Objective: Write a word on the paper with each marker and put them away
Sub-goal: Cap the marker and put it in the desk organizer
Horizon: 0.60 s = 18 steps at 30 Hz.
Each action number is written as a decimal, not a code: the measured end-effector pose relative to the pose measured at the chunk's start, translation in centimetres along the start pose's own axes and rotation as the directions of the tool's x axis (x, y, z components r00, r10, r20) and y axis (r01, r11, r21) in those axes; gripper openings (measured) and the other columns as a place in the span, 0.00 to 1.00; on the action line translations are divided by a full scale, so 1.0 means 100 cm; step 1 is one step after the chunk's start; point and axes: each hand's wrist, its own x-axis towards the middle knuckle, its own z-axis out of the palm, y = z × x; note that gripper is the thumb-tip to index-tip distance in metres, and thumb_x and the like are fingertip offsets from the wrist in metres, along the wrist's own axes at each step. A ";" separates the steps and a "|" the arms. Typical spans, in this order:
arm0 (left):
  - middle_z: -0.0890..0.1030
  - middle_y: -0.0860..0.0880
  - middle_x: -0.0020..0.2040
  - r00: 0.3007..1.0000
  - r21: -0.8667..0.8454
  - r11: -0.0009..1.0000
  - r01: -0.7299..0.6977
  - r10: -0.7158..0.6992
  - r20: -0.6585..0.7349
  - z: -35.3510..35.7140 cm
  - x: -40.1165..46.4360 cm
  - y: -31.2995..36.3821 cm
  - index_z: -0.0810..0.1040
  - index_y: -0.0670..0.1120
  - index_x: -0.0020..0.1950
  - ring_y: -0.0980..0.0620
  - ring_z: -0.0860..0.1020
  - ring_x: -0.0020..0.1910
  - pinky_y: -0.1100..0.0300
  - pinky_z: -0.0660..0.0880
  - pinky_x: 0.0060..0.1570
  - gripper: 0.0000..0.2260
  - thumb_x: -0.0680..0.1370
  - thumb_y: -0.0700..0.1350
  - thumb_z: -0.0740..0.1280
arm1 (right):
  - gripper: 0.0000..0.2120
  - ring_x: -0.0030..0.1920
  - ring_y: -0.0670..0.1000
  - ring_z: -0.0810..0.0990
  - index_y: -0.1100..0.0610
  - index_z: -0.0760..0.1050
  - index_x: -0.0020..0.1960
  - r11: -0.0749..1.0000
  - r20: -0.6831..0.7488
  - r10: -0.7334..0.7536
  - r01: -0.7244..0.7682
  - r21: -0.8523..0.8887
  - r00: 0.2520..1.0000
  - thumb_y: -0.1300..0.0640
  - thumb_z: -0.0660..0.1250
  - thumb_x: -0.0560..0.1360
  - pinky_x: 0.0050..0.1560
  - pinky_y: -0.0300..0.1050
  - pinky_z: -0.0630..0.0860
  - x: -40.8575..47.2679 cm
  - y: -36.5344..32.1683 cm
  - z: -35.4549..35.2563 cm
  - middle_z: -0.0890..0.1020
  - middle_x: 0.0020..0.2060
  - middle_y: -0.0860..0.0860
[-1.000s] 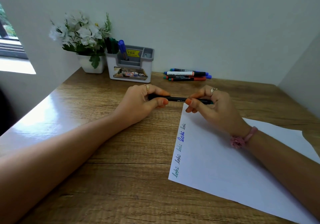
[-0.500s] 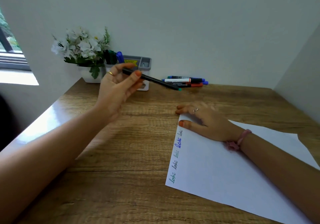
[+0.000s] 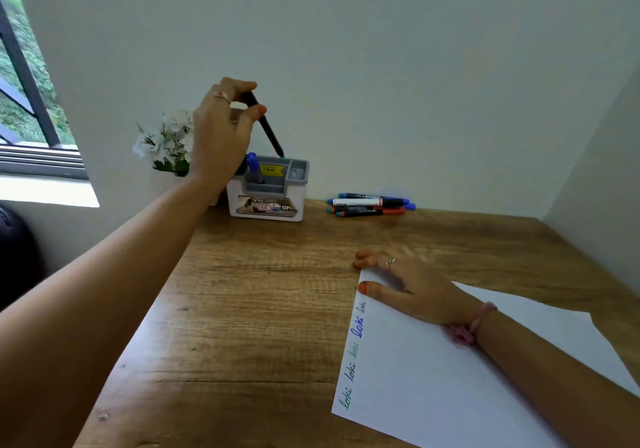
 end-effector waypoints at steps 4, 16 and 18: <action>0.81 0.43 0.51 0.995 0.136 0.991 -0.018 0.005 0.099 0.011 0.005 -0.011 0.75 0.40 0.58 0.57 0.76 0.38 0.72 0.71 0.40 0.10 0.78 0.40 0.64 | 0.28 0.65 0.40 0.63 0.39 0.68 0.66 1.000 0.003 -0.003 0.003 0.008 1.000 0.30 0.49 0.70 0.62 0.44 0.54 0.001 0.001 -0.001 0.68 0.67 0.36; 0.83 0.41 0.50 0.948 0.321 0.945 -0.066 -0.041 0.316 0.010 0.004 -0.011 0.77 0.40 0.57 0.53 0.77 0.42 0.64 0.72 0.47 0.12 0.76 0.43 0.68 | 0.27 0.66 0.40 0.62 0.39 0.68 0.65 1.000 0.002 -0.003 0.002 0.025 1.000 0.30 0.50 0.70 0.65 0.47 0.57 0.002 0.004 0.001 0.69 0.66 0.37; 0.83 0.40 0.48 0.924 0.392 0.917 -0.075 -0.084 0.372 0.015 -0.002 -0.017 0.77 0.41 0.57 0.53 0.76 0.34 0.61 0.72 0.40 0.11 0.77 0.44 0.66 | 0.27 0.66 0.40 0.62 0.39 0.68 0.65 1.000 0.004 0.001 -0.001 0.028 1.000 0.30 0.50 0.70 0.64 0.47 0.57 0.002 0.004 0.001 0.69 0.66 0.37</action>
